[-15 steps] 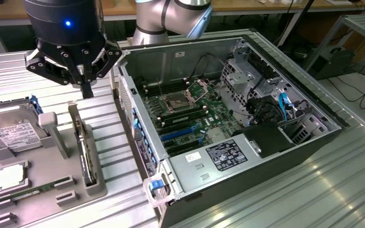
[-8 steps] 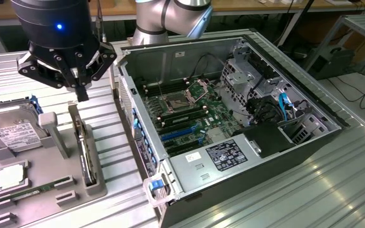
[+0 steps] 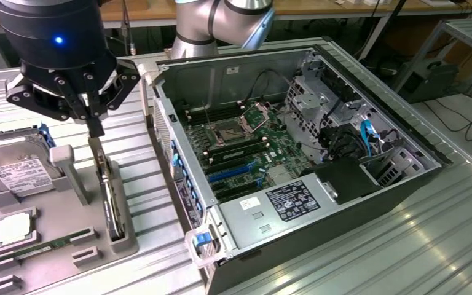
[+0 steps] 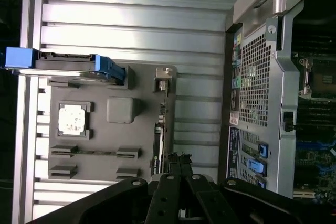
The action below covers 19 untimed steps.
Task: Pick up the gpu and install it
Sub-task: 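Reach for the gpu, then pick up the gpu and move the gpu toward the slot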
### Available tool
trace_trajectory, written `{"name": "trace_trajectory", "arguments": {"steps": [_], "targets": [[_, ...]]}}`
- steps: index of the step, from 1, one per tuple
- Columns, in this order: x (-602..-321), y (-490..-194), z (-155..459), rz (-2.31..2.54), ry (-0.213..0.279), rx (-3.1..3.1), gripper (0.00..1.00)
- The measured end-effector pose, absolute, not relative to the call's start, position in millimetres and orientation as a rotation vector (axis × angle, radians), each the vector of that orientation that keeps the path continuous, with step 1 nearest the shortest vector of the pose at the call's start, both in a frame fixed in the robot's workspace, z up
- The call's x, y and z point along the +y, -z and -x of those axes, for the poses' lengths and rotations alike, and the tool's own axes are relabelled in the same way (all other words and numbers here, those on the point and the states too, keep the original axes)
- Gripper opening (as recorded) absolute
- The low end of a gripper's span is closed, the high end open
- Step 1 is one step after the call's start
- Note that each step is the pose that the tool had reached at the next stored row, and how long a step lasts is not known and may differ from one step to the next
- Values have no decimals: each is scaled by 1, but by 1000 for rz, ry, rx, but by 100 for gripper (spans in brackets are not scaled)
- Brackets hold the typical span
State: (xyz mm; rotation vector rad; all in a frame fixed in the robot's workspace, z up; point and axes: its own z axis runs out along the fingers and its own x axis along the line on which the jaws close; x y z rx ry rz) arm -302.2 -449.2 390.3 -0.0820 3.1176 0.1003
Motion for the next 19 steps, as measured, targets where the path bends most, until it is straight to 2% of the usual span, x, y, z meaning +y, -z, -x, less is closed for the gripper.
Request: {"name": "trace_trajectory", "arguments": {"steps": [19], "targets": [[-458,-390,324,92,-101,3117,11]]}}
